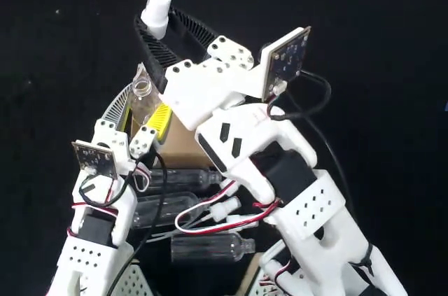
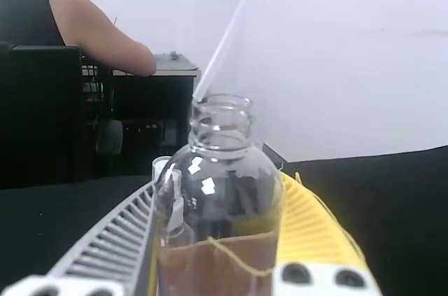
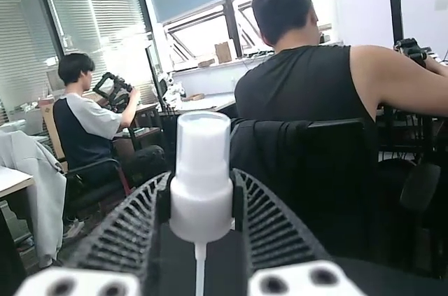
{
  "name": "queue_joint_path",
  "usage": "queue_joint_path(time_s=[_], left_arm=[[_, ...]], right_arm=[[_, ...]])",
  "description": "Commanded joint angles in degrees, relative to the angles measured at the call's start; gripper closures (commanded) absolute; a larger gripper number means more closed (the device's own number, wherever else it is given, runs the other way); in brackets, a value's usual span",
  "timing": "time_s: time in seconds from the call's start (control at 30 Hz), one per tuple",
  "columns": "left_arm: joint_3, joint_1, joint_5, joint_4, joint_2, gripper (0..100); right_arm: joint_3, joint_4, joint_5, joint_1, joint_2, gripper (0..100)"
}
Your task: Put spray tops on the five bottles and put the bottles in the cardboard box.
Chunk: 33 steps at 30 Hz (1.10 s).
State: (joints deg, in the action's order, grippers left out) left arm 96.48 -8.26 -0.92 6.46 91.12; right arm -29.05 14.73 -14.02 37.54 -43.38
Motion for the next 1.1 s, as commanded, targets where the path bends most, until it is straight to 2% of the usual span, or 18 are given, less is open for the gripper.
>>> queue_joint_path(time_s=[0.0, 0.27, 0.7, 0.93, 1.07], left_arm=[[1.4, -0.5, 0.2, 0.1, 1.1, 97], [1.4, -0.5, 0.2, 0.2, 1.1, 97], [1.4, -0.5, 0.2, 0.0, 1.1, 97], [1.4, -0.5, 0.2, 0.0, 1.1, 97], [1.4, -0.5, 0.2, 0.0, 1.1, 97]], right_arm=[[3.0, 0.9, -0.4, 0.6, 0.5, 98.6], [0.8, 0.9, -0.4, -1.4, -4.9, 98.6], [-0.5, 0.5, -0.4, -1.3, -5.0, 98.6], [0.8, 1.1, 0.8, 3.2, 0.6, 98.4], [3.8, 8.4, 6.4, 5.3, 1.3, 88.7]])
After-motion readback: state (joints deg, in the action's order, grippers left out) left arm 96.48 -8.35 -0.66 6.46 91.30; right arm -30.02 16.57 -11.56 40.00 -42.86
